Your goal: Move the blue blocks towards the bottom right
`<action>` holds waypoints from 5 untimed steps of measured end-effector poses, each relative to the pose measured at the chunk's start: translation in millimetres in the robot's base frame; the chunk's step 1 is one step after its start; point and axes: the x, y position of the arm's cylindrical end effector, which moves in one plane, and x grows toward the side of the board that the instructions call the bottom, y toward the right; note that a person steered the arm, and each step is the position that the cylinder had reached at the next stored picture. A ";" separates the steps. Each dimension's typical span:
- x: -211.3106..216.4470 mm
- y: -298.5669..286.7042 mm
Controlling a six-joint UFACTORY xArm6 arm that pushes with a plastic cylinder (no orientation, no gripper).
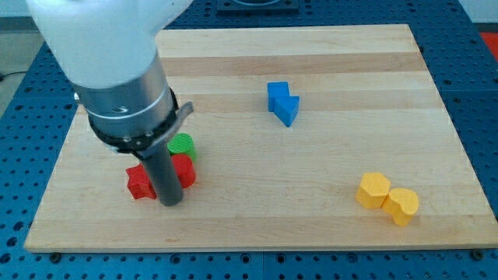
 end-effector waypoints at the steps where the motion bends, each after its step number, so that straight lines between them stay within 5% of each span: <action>1: -3.0 75.3; 5: -98.6 74.5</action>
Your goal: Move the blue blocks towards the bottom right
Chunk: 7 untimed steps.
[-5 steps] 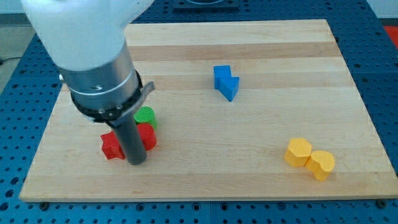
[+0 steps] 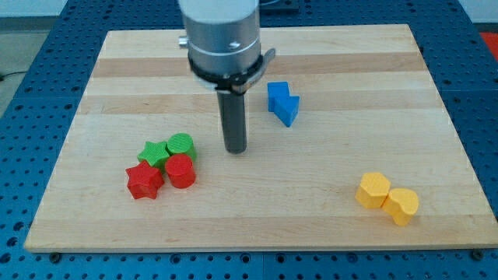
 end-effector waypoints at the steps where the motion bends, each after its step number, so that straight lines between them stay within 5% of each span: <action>1: -5.1 -0.4; 5: -144.4 -18.0; 7: -136.4 7.1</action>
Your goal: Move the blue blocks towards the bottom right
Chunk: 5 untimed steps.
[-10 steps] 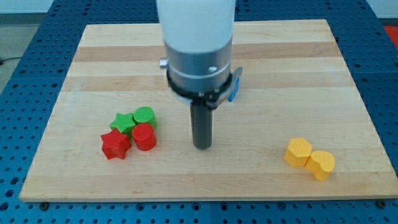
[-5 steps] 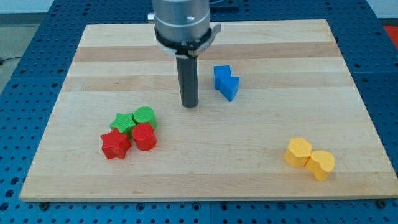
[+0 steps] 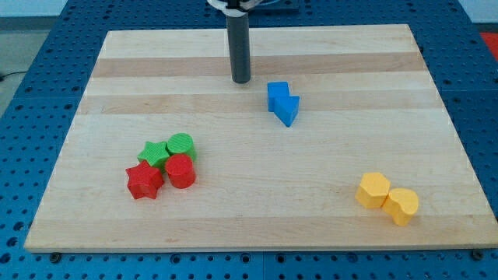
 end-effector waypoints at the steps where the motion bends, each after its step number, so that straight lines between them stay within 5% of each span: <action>1: 0.0 1.3; 3: 1.3 70.0; 5: 1.2 72.4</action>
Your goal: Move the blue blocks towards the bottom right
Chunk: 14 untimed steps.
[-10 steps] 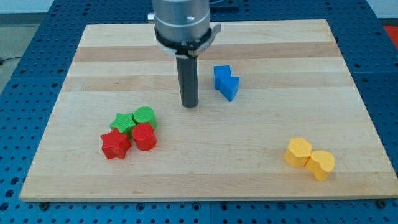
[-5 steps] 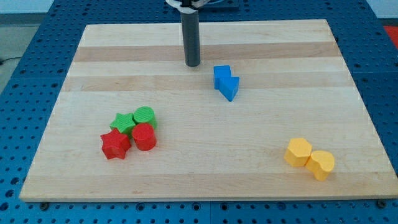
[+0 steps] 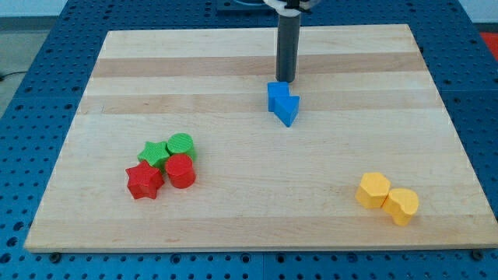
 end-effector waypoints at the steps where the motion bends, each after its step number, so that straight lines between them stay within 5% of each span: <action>1: 2.3 -22.3; 7: 101.6 -15.8; 10: 155.5 60.9; 13: 168.1 121.9; 14: 141.3 61.7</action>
